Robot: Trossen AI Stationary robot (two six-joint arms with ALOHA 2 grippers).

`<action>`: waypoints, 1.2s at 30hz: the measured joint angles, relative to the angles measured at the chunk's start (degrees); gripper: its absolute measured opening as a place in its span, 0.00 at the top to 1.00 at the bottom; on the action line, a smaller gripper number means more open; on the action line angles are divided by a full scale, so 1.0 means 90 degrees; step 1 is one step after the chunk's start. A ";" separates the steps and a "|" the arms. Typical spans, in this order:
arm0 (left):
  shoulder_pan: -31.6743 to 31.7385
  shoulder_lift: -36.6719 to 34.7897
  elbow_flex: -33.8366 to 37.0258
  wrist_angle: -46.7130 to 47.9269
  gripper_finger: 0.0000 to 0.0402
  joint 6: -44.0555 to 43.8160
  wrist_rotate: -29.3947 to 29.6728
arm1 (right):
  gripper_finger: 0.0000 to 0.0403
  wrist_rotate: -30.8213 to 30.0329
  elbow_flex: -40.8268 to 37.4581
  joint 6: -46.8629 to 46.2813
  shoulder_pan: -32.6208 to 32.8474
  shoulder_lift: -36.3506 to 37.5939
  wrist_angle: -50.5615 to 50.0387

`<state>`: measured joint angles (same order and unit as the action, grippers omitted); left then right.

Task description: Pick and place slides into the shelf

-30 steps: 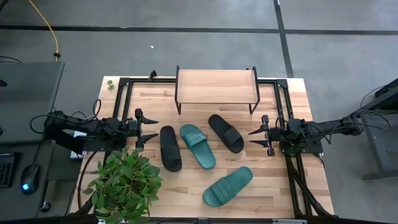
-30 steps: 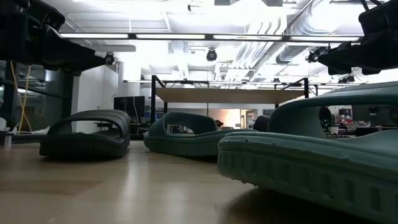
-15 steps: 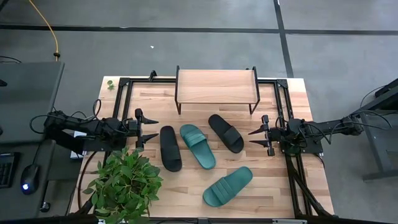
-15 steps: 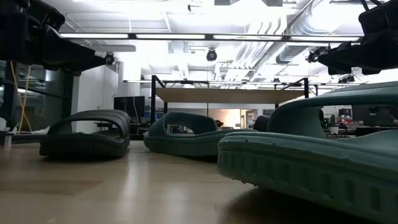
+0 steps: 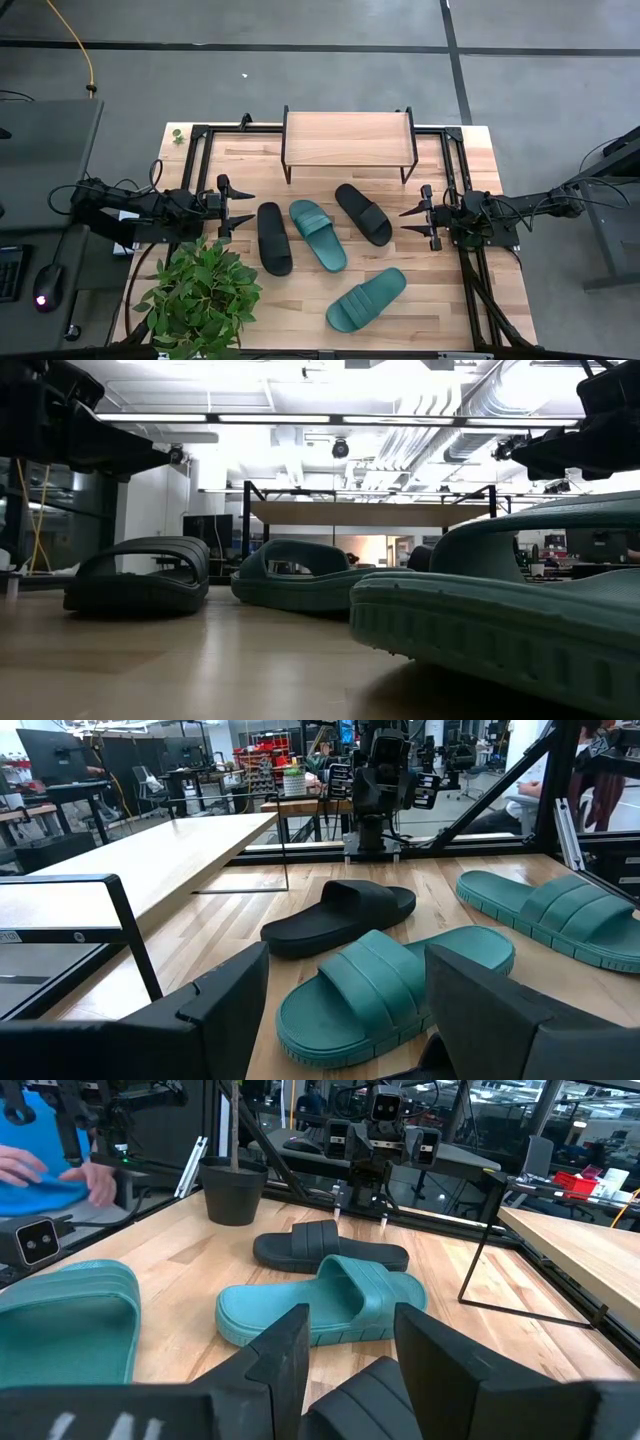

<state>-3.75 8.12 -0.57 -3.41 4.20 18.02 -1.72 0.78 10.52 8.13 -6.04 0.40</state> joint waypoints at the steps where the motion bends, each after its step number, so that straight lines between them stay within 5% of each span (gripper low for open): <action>1: -0.0002 0.0000 -0.0001 0.0000 0.38 0.0000 0.0001 | 0.66 -0.0001 0.0000 0.0000 0.0001 0.0000 0.0000; 36: 0.0000 0.0000 0.0000 -0.0001 0.38 0.1007 0.0007 | 0.66 0.0001 0.0000 0.0000 0.0001 0.0000 0.0000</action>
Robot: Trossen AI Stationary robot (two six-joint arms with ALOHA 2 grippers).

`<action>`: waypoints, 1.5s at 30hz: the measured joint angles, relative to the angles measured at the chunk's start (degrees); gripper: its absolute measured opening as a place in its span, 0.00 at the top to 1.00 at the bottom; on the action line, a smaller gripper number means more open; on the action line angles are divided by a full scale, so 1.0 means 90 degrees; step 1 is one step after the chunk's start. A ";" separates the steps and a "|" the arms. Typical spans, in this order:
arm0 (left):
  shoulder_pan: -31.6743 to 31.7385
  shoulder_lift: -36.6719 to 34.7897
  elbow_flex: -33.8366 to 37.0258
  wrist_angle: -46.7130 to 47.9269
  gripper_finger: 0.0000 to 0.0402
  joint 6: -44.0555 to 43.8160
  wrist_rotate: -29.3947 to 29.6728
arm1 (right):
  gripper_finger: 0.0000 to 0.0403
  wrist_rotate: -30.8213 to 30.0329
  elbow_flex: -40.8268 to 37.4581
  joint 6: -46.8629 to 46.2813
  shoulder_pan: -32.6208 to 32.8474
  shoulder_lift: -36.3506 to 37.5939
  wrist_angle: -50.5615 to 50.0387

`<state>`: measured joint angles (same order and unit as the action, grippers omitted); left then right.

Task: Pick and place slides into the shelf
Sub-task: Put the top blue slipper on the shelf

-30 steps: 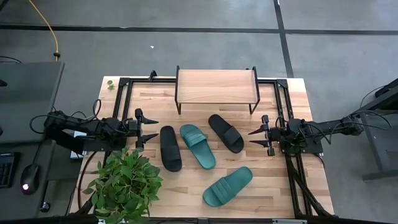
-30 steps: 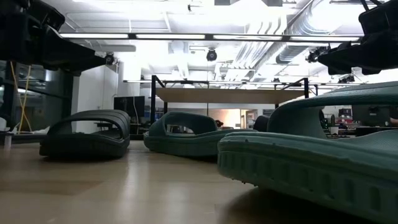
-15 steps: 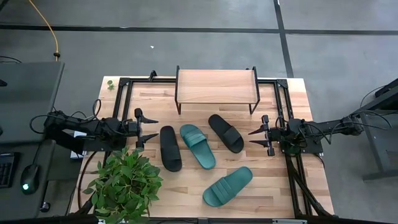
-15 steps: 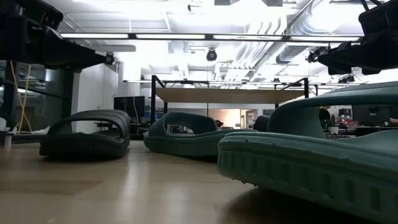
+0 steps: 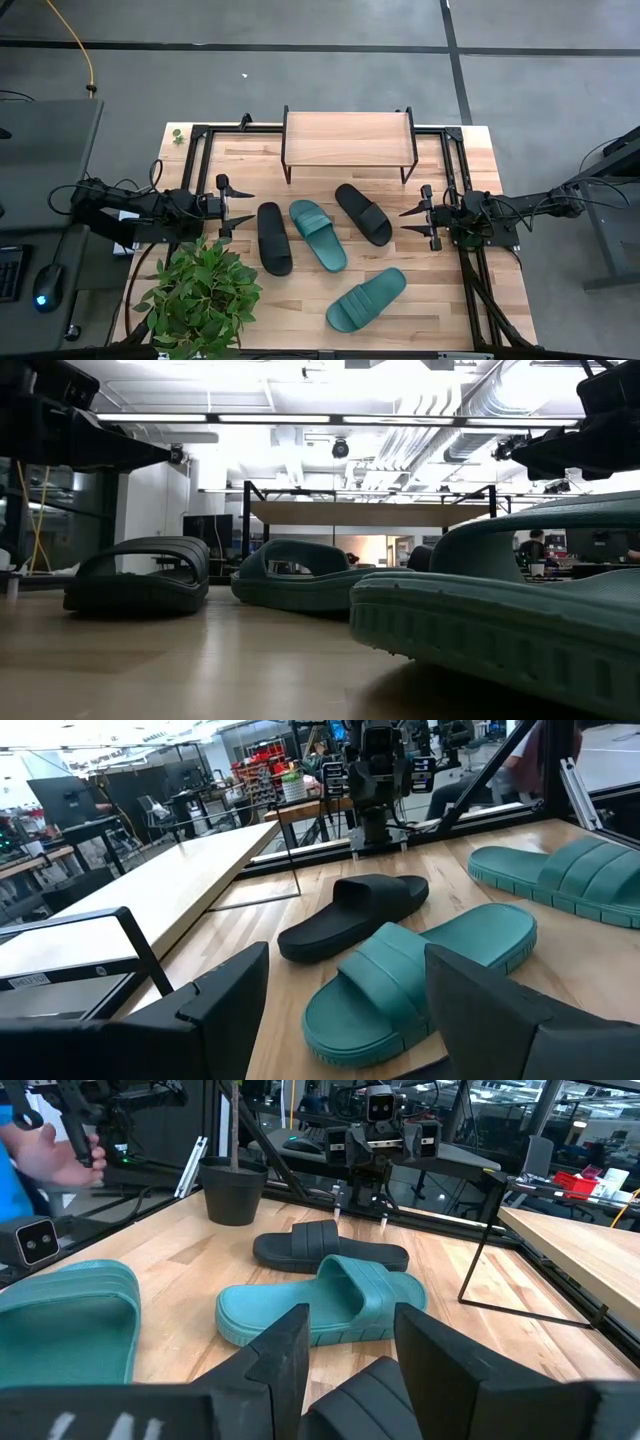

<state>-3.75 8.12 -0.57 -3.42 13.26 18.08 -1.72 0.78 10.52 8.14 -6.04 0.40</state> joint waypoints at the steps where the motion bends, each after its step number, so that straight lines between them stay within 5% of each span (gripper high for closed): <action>1: 0.0000 0.0000 0.0000 0.0000 0.38 0.0000 0.0000 | 0.66 -0.0002 0.0000 0.0000 -0.0002 0.0000 0.0000; 28: -0.0002 0.0000 -0.0001 -0.0027 0.38 -0.1042 -0.0463 | 0.66 -0.0017 -0.0002 0.1388 0.0000 0.0001 0.0055; 45: -0.0002 -0.0002 0.0000 -0.0121 0.38 -0.1363 0.0008 | 0.66 0.0213 -0.0002 0.0787 0.0000 0.0002 0.0361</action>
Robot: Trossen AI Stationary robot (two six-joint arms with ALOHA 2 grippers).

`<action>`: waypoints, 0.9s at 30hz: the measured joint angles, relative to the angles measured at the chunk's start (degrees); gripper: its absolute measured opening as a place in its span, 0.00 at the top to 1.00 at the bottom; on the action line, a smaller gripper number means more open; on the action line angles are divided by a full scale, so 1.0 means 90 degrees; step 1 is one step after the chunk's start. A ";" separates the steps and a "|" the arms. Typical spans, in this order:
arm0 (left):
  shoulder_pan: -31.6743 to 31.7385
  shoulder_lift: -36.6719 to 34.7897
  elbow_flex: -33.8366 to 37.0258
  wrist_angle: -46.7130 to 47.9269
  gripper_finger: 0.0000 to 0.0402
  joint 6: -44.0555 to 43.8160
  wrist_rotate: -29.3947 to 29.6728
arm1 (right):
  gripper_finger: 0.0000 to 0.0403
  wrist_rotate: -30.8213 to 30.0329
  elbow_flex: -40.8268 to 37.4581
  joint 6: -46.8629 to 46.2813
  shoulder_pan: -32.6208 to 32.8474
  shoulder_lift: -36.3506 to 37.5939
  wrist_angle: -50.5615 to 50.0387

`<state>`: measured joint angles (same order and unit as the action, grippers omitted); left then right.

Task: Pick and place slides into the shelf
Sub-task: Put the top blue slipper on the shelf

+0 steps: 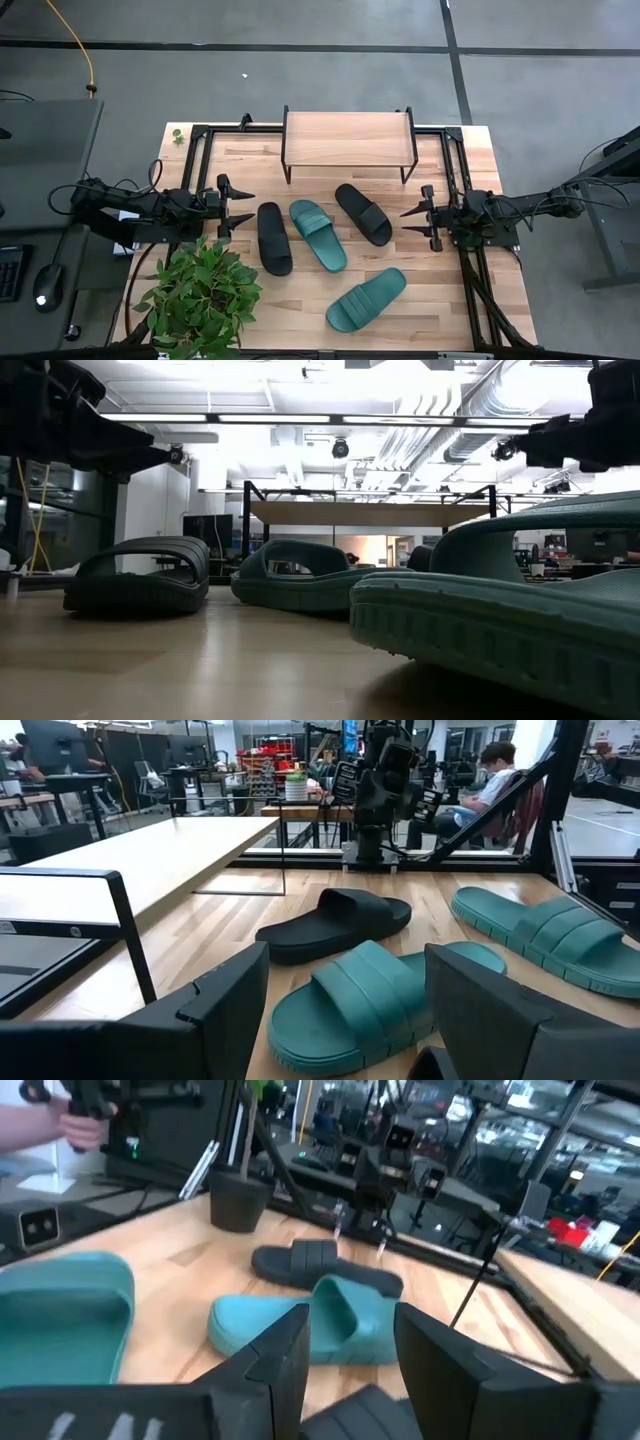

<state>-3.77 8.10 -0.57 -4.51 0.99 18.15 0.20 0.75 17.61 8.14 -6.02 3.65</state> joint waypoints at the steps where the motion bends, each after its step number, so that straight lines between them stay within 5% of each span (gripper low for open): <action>1: 0.0000 0.0000 0.0000 0.0000 0.38 0.0000 -0.0002 | 0.66 0.0003 0.0000 -0.0022 0.0000 0.0000 0.0059; 10: 0.0000 0.0002 -0.0001 -0.0610 0.38 -0.0339 -0.0048 | 0.66 0.0493 -0.0002 -0.2449 0.0006 0.0002 0.0856; 18: 0.0002 0.0002 -0.0050 -0.1527 0.38 -0.0156 -0.0046 | 0.66 -0.0271 -0.0002 -0.2370 0.0001 -0.0002 0.1424; 27: 0.0002 0.0002 -0.0957 -0.0929 0.38 -0.0187 0.0228 | 0.66 -0.0732 0.0166 -0.2062 0.0000 -0.0002 0.2506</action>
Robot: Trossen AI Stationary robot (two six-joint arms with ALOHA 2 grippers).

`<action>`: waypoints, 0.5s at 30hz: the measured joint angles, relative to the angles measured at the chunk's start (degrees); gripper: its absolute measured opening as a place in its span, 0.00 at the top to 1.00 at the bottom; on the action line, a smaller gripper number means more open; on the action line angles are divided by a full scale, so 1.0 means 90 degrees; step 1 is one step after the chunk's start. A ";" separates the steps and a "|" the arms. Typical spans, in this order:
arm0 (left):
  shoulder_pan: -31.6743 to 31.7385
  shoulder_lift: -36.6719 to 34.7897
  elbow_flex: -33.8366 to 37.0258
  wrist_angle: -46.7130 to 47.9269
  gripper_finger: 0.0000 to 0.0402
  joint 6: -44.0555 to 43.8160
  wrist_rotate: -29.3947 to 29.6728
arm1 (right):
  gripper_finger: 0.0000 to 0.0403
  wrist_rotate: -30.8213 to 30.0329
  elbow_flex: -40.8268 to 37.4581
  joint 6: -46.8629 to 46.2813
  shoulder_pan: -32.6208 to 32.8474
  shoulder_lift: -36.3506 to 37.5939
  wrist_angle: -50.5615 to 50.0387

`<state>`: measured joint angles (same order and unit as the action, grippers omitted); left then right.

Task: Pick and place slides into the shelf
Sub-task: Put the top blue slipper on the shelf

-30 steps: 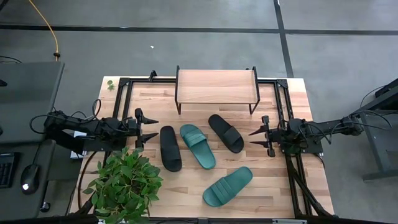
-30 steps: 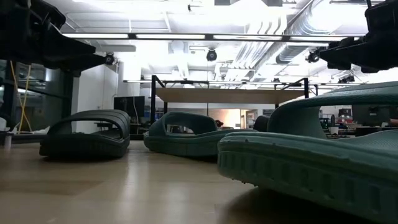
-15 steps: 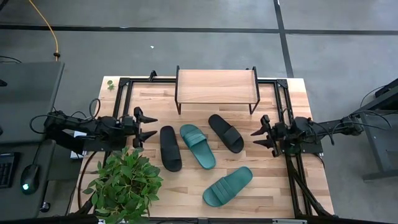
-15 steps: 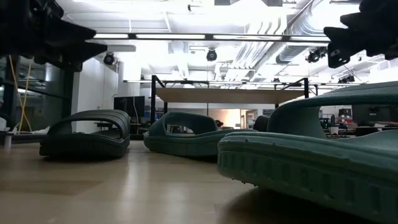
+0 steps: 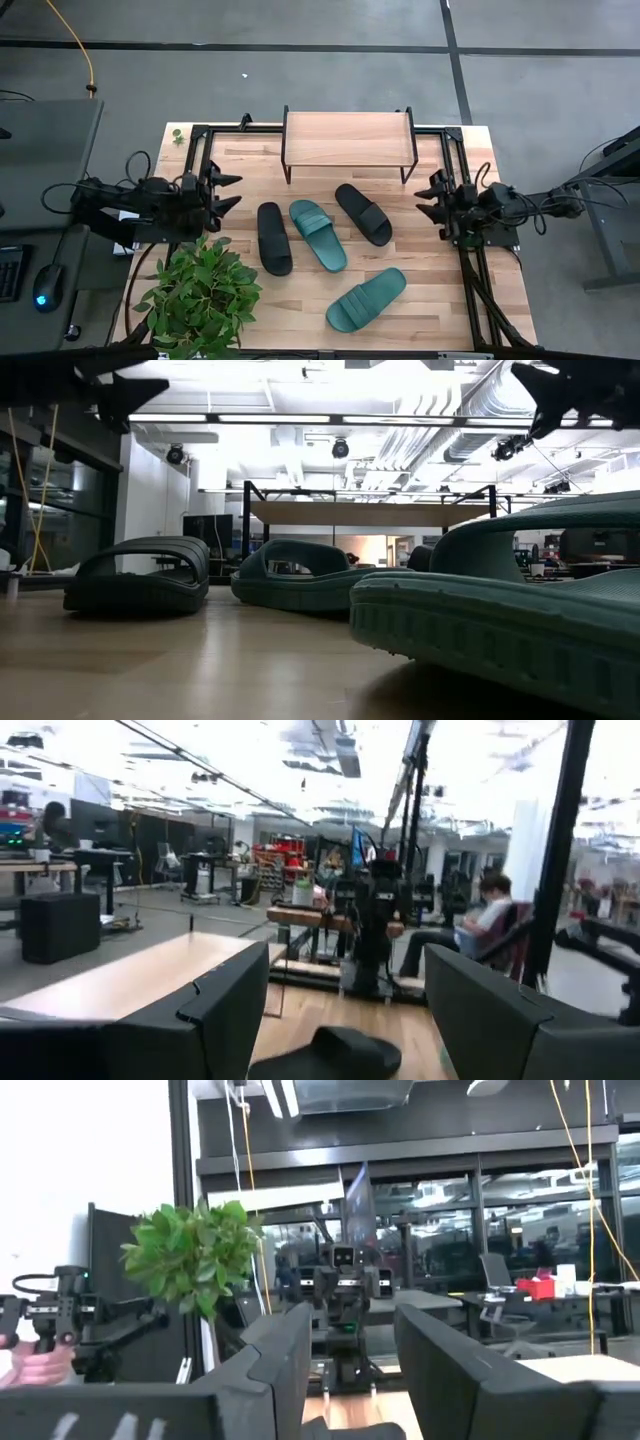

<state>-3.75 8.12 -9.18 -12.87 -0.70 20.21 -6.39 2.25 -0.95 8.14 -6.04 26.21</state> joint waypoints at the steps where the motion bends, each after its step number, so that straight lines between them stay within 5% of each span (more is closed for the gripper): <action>1: 0.0000 0.0001 -0.0054 0.0074 0.38 -0.0081 0.0001 | 0.66 0.0000 0.0097 0.0009 0.0000 -0.0002 -0.0129; 6: 0.0000 0.0016 -0.0312 0.0322 0.38 -0.0549 0.0090 | 0.66 0.0000 0.0661 0.0069 0.0042 -0.0252 -0.1030; 15: -0.0001 0.0360 -0.0858 0.1174 0.38 -0.1176 0.0214 | 0.66 -0.0358 0.1477 0.0735 0.0482 -0.1805 -0.1029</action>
<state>-3.76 11.36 -16.90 -2.31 -11.28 22.13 -9.61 15.54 5.67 12.48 -22.29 16.95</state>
